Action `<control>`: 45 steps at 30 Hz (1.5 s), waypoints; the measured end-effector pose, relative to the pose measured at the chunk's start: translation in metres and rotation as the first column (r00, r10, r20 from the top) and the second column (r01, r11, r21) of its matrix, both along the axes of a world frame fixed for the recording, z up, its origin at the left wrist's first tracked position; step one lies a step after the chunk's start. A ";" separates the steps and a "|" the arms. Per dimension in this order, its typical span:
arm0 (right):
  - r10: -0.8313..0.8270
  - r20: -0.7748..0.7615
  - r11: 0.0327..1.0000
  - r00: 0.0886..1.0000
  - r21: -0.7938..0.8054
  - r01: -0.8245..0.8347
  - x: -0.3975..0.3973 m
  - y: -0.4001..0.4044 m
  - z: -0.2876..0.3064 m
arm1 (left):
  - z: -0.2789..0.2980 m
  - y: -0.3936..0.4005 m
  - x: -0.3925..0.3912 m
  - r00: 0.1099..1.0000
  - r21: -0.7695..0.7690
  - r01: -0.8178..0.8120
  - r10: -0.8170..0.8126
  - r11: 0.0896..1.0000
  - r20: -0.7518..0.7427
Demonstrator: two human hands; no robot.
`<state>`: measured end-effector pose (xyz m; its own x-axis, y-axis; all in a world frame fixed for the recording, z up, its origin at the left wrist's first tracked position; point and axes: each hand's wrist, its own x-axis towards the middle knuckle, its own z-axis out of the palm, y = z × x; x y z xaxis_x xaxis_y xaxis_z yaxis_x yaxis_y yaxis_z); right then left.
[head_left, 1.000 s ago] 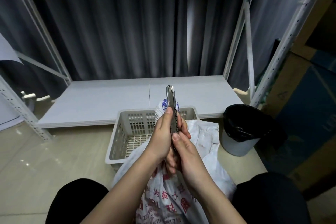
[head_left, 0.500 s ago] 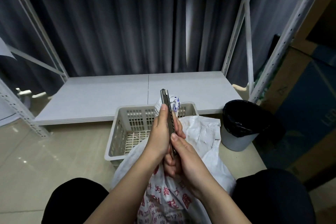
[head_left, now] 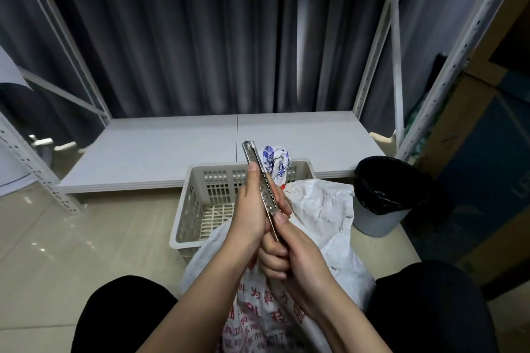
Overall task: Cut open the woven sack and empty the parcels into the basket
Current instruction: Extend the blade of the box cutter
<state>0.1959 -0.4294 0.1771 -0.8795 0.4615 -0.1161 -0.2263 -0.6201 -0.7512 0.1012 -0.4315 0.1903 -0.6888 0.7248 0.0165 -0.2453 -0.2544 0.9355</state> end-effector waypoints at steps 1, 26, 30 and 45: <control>0.022 -0.004 1.000 1.000 -0.005 -0.022 0.002 0.003 0.001 | 0.001 0.001 -0.001 1.000 -0.001 0.014 -0.014 1.000 0.014; 0.026 0.034 0.986 0.999 0.166 -0.032 0.015 -0.005 -0.003 | 0.006 -0.008 0.010 0.980 -0.006 0.031 -0.032 1.000 -0.195; 0.004 0.123 0.991 0.992 0.129 -0.019 0.016 -0.011 0.001 | 0.005 -0.014 0.010 0.961 -0.029 0.034 -0.040 0.999 -0.274; 0.037 0.179 0.974 0.983 0.213 -0.075 0.019 -0.014 0.007 | 0.005 -0.025 0.011 0.933 -0.104 0.118 -0.146 0.988 -0.330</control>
<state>0.2146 -0.4430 0.1845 -0.8802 0.4431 -0.1701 -0.0510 -0.4445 -0.8943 0.1119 -0.4563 0.1949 -0.5513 0.8174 0.1671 0.0600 -0.1610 0.9851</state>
